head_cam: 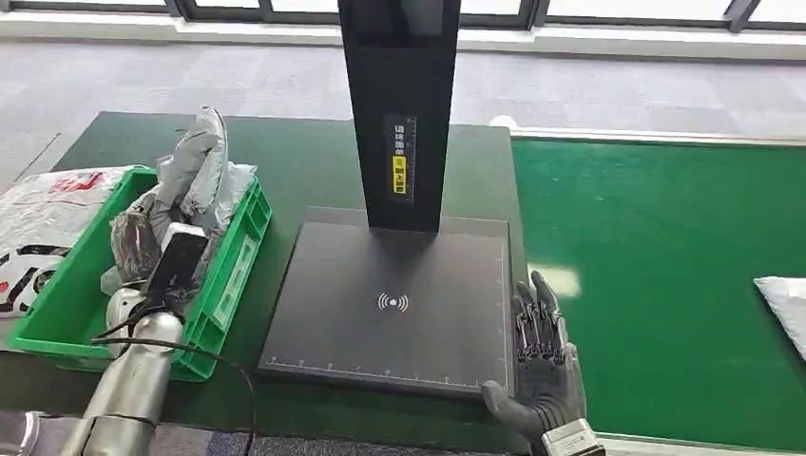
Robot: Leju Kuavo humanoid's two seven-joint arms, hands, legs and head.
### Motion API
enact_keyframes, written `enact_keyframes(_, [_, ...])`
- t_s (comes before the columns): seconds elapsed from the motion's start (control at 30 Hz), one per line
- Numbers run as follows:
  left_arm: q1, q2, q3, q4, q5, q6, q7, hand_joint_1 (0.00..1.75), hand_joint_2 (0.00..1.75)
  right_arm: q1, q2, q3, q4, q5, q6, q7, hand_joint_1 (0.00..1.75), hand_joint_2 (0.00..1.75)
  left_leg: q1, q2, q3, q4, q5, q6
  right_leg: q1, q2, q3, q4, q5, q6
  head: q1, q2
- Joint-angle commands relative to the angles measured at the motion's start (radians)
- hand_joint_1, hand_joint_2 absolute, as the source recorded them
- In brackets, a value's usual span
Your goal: Moved the parcel from conveyor to table for the left to box.
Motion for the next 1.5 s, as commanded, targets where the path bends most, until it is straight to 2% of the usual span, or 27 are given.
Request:
enact_keyframes(0.03, [-0.164,0.009,0.102,0.335,-0.027,-0.032,0.046,1.75,1.75,0.0,0.011,-0.023,0.0,0.009,-0.002,0.018,0.0,1.75,0.0,-0.002,0.0,-0.001,0.001,0.001,0.001,-0.003,0.001,-0.001,0.0,-0.001,0.0,0.0])
enact_keyframes(0.13, [-0.169,0.011,0.107,0.347,-0.028,-0.03,0.046,1.75,1.75,-0.002,0.01,-0.022,0.003,0.009,-0.002,0.018,0.0,1.75,0.001,-0.002,-0.001,-0.003,0.002,0.001,0.001,-0.003,0.001,-0.003,0.002,-0.002,0.0,0.0])
enact_keyframes(0.2, [-0.198,0.026,0.127,0.4,-0.043,-0.026,0.059,1.75,1.75,-0.008,0.007,-0.014,0.007,0.008,-0.007,0.022,0.0,1.75,0.0,-0.001,-0.008,-0.002,0.002,0.001,0.001,-0.003,0.0,-0.003,0.002,-0.002,0.0,0.0])
enact_keyframes(0.33, [-0.233,0.049,0.148,0.46,-0.048,-0.024,0.061,1.75,1.75,-0.011,0.008,-0.007,0.006,0.007,-0.015,0.026,0.0,1.75,0.001,-0.001,-0.008,-0.003,0.001,0.001,0.001,-0.003,0.0,-0.003,0.002,-0.002,0.0,0.0])
enact_keyframes(0.47, [-0.233,0.049,0.148,0.46,-0.048,-0.024,0.061,1.75,1.75,-0.011,0.008,-0.007,0.006,0.007,-0.015,0.026,0.0,1.75,0.001,0.0,-0.008,-0.002,0.001,0.001,0.002,-0.002,0.0,-0.002,0.001,-0.002,0.0,0.0])
enact_keyframes(0.57, [-0.236,0.045,0.16,0.471,-0.047,-0.014,0.053,1.75,1.75,-0.009,0.007,-0.006,0.003,0.007,-0.019,0.03,0.0,1.75,0.001,-0.001,0.001,-0.001,0.0,0.001,0.001,-0.002,0.001,-0.001,0.0,-0.001,0.0,0.0])
enact_keyframes(0.63, [-0.235,0.04,0.188,0.468,-0.037,0.001,0.036,1.75,1.75,-0.008,0.007,-0.003,-0.001,0.008,-0.023,0.035,0.0,1.75,0.001,-0.001,0.001,-0.002,0.001,0.001,0.001,-0.002,0.001,-0.001,0.0,-0.002,0.0,0.0])
enact_keyframes(0.67, [-0.226,0.034,0.201,0.451,-0.036,0.033,0.028,0.0,1.75,-0.007,0.008,-0.002,-0.005,0.011,-0.027,0.038,0.0,1.75,0.001,0.0,0.001,-0.002,0.001,0.001,0.002,-0.002,0.001,-0.002,0.001,-0.002,0.0,0.0])
enact_keyframes(0.73, [-0.212,0.023,0.216,0.423,-0.033,0.067,0.018,0.0,1.75,-0.006,0.009,0.0,-0.008,0.015,-0.029,0.042,0.0,1.75,0.001,0.0,0.0,-0.003,0.001,0.001,0.001,-0.002,0.001,-0.002,0.001,-0.002,0.0,0.0])
enact_keyframes(0.77, [-0.202,0.016,0.223,0.4,-0.026,0.057,0.02,0.0,0.0,-0.004,0.01,0.001,-0.01,0.019,-0.034,0.047,0.0,1.75,0.001,0.0,0.0,-0.001,0.001,0.001,0.001,-0.002,0.0,-0.001,0.001,-0.002,0.0,0.0])
enact_keyframes(0.97, [-0.088,-0.056,0.259,0.201,0.068,0.087,-0.036,0.0,0.0,0.005,0.009,0.008,-0.008,0.033,-0.048,0.058,0.0,1.75,0.0,0.001,-0.001,-0.002,0.0,0.001,0.0,-0.001,0.001,-0.001,0.0,-0.001,0.0,0.0])
enact_keyframes(1.1, [0.04,-0.101,0.248,0.08,0.179,0.07,-0.086,0.0,0.0,-0.02,0.012,-0.003,0.032,0.03,-0.032,0.051,0.0,1.75,0.0,0.003,0.002,-0.005,0.0,0.001,0.0,0.002,0.003,-0.003,0.001,-0.001,0.0,0.0])
enact_keyframes(1.2, [0.042,-0.1,0.246,0.076,0.182,0.07,-0.087,0.0,0.0,-0.021,0.012,-0.005,0.034,0.029,-0.031,0.05,0.0,1.75,-0.002,0.004,-0.003,-0.004,-0.001,0.002,-0.002,0.002,0.004,-0.002,0.0,-0.001,0.0,0.0])
enact_keyframes(1.5, [0.033,-0.094,0.242,0.081,0.185,0.069,-0.08,0.0,0.0,-0.018,0.013,-0.005,0.029,0.03,-0.03,0.049,0.0,1.75,-0.002,0.002,-0.003,-0.006,0.0,0.002,-0.002,0.0,0.005,-0.004,0.001,-0.001,0.0,0.0])
